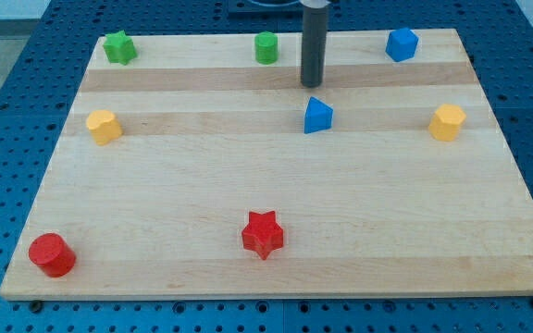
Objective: Move the blue triangle towards bottom right side
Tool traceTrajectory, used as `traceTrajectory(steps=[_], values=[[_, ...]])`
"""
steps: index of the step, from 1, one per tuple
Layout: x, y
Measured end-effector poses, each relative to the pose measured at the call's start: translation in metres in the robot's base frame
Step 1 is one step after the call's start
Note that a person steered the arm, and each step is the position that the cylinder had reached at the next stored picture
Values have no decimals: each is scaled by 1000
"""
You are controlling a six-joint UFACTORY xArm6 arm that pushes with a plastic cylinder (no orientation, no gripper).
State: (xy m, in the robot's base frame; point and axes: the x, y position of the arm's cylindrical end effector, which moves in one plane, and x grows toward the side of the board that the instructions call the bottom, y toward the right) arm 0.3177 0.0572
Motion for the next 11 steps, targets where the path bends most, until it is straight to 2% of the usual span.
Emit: traceTrajectory(steps=[2, 3, 5, 6, 7, 8, 9, 10, 11], values=[[101, 6], [116, 11], [65, -7], [85, -26], [134, -21], [153, -11], [132, -30], [143, -53], [172, -35]])
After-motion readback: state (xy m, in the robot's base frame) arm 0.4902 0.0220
